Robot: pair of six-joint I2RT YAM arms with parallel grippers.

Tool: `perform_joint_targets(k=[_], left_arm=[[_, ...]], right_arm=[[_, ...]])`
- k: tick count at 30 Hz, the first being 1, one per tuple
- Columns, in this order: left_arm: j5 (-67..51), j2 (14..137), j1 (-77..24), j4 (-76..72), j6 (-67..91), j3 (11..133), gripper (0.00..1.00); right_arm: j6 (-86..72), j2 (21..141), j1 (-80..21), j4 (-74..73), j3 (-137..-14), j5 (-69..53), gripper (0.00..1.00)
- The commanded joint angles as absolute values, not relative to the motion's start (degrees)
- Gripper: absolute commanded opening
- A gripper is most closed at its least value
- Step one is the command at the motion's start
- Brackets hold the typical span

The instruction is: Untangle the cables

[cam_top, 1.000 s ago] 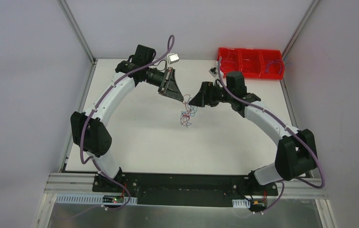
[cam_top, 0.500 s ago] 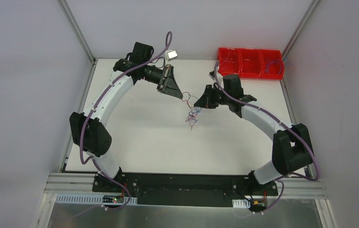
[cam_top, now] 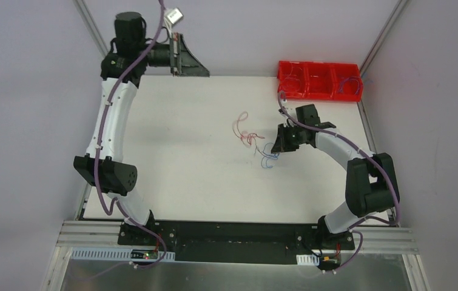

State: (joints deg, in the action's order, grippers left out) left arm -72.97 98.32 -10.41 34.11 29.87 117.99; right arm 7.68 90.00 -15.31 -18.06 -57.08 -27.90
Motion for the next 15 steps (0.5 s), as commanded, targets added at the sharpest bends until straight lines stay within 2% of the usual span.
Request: perform_joint_targets(k=[1,8,12,15], left_arm=[[-74.37,98.96,-3.37,21.99,39.68,128.38,0.00],[-70.50,98.89,4.88,8.04,48.37,127.77,0.00],[-70.63,94.46,4.96,9.63,41.25,112.62,0.00],[-69.52,90.96,2.77,14.85,29.43,97.79,0.44]], right_arm=[[15.23,90.29,-13.92,-26.36,-55.49,-24.21,0.00],[17.80,89.26,-11.95,-31.66,-54.01,-21.42,0.00],[16.70,87.05,-11.73,-32.45,-55.88,-23.58,0.00],[14.55,85.46,-11.97,-31.50,-57.67,-26.45,0.00]])
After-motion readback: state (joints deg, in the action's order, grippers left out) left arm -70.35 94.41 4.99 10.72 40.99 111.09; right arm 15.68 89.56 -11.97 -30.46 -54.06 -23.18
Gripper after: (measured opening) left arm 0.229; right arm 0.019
